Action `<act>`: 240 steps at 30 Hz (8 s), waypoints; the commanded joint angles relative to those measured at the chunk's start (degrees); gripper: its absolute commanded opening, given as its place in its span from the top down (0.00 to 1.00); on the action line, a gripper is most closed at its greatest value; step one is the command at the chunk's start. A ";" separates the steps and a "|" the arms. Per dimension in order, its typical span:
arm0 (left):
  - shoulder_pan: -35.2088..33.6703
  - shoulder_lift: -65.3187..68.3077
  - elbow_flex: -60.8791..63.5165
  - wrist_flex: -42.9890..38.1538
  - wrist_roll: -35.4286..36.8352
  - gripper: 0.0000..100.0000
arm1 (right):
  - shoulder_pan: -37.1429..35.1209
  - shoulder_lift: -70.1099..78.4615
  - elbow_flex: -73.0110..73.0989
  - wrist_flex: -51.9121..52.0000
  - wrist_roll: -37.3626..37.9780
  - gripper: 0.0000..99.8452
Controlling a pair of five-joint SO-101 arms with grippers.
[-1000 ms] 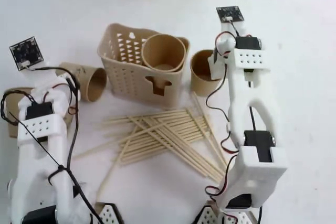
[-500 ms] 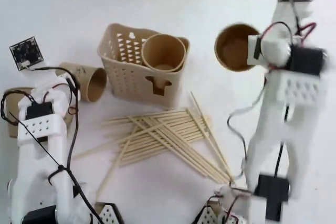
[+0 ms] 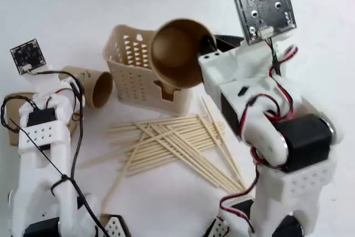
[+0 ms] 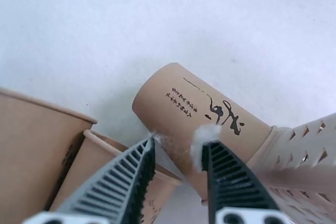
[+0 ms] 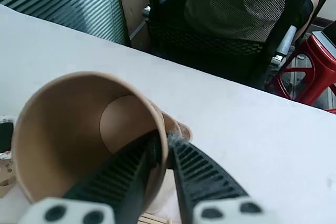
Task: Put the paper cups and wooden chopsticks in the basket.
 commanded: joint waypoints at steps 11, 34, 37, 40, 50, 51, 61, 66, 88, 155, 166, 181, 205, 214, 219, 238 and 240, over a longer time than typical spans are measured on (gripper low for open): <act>0.31 -1.36 -0.26 -1.14 -0.62 0.83 | -0.66 11.30 2.73 -10.95 -0.53 0.98; 0.31 -1.36 -0.26 -1.14 -0.62 0.83 | 1.27 13.85 5.27 -10.77 -0.09 0.76; 0.04 -1.36 -0.35 -1.14 -0.62 0.83 | 1.27 10.59 5.36 -8.92 -0.26 0.79; -1.54 -1.98 -1.14 -0.62 -0.79 0.83 | 1.27 4.26 5.80 -5.23 -0.53 0.94; -8.84 -3.82 -29.36 29.27 -26.99 0.83 | 4.88 -14.46 40.88 -1.01 7.56 0.98; -10.68 -3.21 -32.70 32.35 -28.75 0.83 | 5.85 -16.22 45.63 -2.95 8.35 0.98; -20.88 34.51 -67.87 53.36 -29.80 0.75 | 9.10 -23.78 76.40 -15.34 15.74 0.98; -20.97 53.76 -94.59 64.97 -14.15 0.74 | 9.10 -23.96 79.47 -16.13 16.09 0.98; -23.78 76.00 -101.19 68.22 -9.76 0.75 | 8.66 -23.96 79.74 -17.63 15.74 0.98; 38.90 6.55 -48.97 15.38 2.37 0.97 | 18.24 -23.96 94.77 -38.02 7.21 0.98; 38.55 6.46 -48.53 16.00 1.93 0.82 | 18.24 -23.96 94.86 -38.02 7.21 0.98; 37.32 6.55 -28.13 5.71 -3.08 0.86 | 18.24 -23.96 94.86 -38.02 7.21 0.98; 27.65 6.37 -72.70 68.31 -40.53 0.86 | 18.15 -23.96 95.12 -38.02 7.30 0.98; 7.25 6.46 -48.35 56.79 -39.56 0.85 | 18.15 -23.96 95.12 -38.02 7.30 0.98; 2.33 6.55 -40.88 51.69 -45.27 0.82 | 18.15 -23.96 95.12 -38.02 7.30 0.98; 2.51 6.64 -38.51 51.16 -103.65 0.74 | 18.07 -23.87 95.12 -38.02 7.30 0.98; 3.74 6.64 -37.36 49.49 -105.23 0.73 | 16.92 -23.78 95.12 -38.02 7.30 0.98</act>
